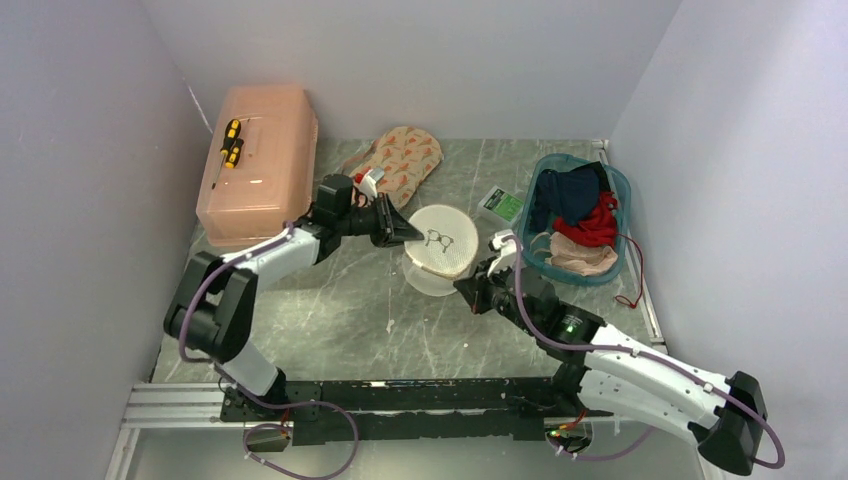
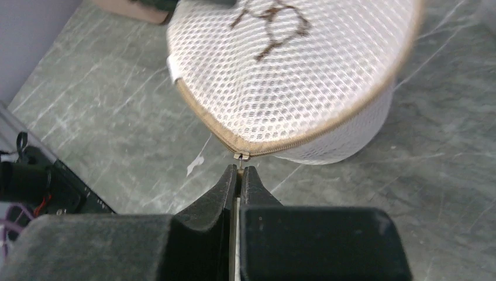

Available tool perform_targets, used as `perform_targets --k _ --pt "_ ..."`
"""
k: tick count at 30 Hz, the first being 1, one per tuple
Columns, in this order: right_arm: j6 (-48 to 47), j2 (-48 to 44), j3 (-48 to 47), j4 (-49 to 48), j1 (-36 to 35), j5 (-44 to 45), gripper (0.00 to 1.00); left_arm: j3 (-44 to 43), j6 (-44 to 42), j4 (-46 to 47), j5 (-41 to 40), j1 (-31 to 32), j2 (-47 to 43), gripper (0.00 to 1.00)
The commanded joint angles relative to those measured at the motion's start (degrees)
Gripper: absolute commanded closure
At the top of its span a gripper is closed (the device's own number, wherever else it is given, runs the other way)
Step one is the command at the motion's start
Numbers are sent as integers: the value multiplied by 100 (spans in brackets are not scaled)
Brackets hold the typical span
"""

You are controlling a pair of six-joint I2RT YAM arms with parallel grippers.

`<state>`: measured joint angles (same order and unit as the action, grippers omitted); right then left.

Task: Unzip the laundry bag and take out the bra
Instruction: Unzip the laundry bag at the center of the board.

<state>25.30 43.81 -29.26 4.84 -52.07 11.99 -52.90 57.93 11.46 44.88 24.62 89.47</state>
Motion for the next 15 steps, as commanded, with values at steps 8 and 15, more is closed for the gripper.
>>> perform_targets --k 8,15 --pt "805 -118 830 -540 -385 679 100 378 251 745 -843 -1 -42 5" --pt "764 72 710 -715 -383 883 100 886 566 -920 -2958 792 -1882 5"
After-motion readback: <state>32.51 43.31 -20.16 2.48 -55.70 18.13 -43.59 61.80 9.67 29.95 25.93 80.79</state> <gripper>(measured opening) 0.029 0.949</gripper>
